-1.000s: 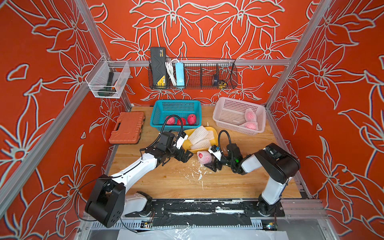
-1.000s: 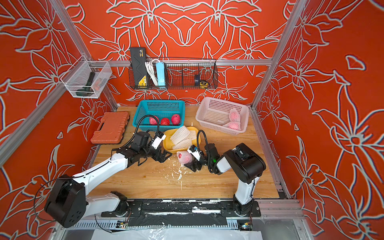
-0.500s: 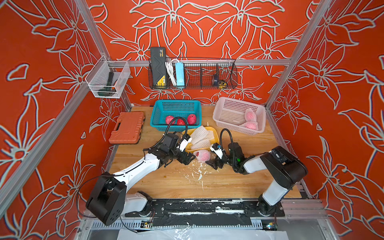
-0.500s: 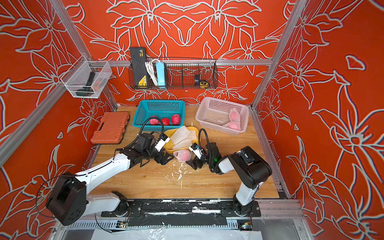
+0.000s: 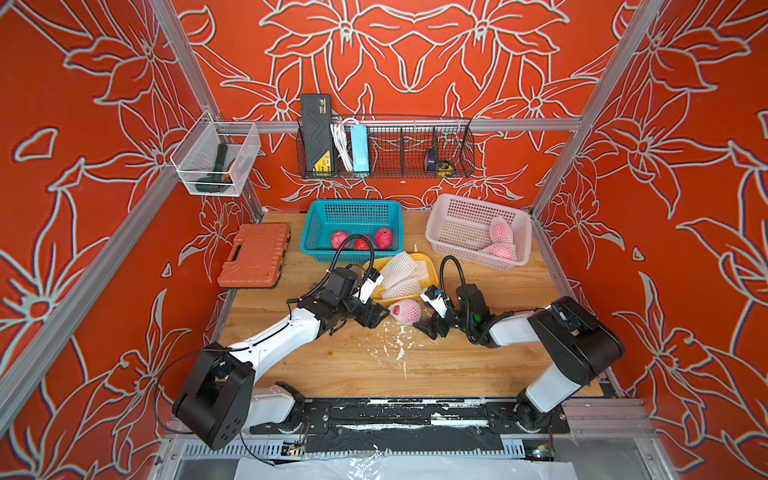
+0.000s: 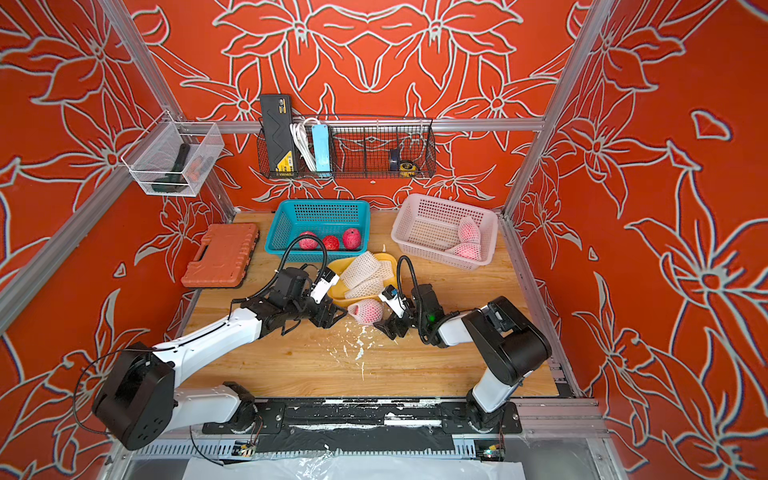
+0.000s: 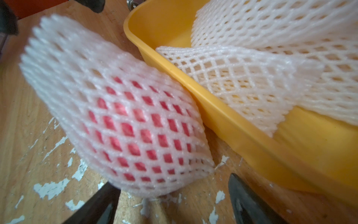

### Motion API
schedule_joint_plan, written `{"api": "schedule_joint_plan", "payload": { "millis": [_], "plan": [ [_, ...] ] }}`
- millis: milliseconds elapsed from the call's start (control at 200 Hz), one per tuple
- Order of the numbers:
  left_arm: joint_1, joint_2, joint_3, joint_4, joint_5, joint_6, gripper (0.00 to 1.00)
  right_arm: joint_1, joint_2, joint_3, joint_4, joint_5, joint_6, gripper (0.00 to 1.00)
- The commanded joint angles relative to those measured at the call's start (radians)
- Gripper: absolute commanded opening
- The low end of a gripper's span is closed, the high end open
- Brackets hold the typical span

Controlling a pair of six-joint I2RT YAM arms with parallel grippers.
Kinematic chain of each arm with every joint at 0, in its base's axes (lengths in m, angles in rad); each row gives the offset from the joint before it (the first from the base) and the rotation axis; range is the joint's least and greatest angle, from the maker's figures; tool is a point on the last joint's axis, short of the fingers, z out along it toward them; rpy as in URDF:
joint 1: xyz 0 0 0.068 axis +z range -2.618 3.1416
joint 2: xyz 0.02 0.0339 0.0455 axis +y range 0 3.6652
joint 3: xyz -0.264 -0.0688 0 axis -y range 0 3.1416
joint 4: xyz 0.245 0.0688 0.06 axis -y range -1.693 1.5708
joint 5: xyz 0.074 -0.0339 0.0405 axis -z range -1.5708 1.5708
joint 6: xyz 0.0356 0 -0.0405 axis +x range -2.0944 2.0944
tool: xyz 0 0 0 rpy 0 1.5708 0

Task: Remove foam nets from apples
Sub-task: Remove the foam net from the apple.

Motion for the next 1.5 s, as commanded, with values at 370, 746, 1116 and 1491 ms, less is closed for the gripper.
{"api": "schedule_joint_plan", "payload": {
  "millis": [370, 746, 1116, 1491],
  "plan": [
    [-0.004, 0.048, -0.029, 0.016, 0.049, 0.019, 0.64, -0.002, -0.046, 0.029, -0.074, 0.005, -0.019, 0.85],
    [-0.004, 0.055, -0.044, 0.011, 0.064, 0.05, 0.61, -0.002, -0.302, 0.05, -0.328, 0.091, -0.108, 0.85],
    [-0.008, 0.104, -0.013, 0.042, 0.161, 0.043, 0.35, -0.002, -0.388, 0.065, -0.39, 0.092, -0.153, 0.86],
    [-0.013, 0.081, -0.009, 0.035, 0.195, 0.033, 0.1, 0.0, -0.408, 0.096, -0.439, 0.017, -0.24, 0.84]
  ]
}}
